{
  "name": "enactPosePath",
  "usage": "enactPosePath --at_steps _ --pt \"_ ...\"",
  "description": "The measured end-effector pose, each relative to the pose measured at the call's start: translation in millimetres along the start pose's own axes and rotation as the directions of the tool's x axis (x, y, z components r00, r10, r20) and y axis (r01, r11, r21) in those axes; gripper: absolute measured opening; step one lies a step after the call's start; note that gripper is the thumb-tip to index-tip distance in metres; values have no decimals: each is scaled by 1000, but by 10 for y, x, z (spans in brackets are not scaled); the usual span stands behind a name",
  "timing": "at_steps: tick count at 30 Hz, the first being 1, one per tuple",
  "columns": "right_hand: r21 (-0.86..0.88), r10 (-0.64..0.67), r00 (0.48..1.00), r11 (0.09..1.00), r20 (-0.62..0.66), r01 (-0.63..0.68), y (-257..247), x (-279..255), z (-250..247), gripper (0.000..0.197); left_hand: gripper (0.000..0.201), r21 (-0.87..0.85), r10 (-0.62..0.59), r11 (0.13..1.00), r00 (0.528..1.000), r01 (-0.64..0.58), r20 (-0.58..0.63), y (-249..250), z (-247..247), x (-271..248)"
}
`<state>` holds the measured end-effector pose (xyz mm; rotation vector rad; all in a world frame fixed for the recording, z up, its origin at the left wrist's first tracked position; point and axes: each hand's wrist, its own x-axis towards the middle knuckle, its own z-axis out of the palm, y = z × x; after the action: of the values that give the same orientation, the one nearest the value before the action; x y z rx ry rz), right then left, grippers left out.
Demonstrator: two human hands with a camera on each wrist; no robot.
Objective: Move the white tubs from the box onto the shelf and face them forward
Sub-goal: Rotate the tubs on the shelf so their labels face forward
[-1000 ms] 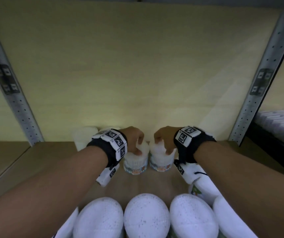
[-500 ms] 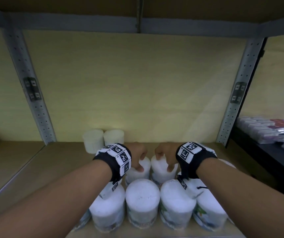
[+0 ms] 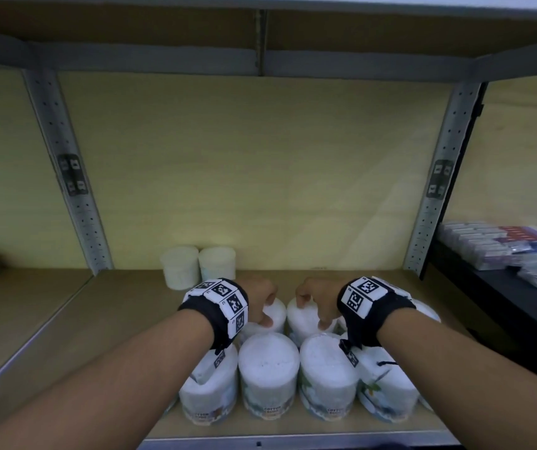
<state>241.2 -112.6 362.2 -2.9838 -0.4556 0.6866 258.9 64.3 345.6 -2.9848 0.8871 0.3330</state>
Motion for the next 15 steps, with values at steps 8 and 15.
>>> enactPosePath --at_steps 8,15 --pt "45 19 993 999 -117 -14 -35 39 -62 35 46 -132 -13 991 1000 10 -24 -167 -76 -110" --pt "138 46 974 990 -221 -16 -202 307 -237 16 43 -140 -96 986 995 90 -36 -687 -250 -194"
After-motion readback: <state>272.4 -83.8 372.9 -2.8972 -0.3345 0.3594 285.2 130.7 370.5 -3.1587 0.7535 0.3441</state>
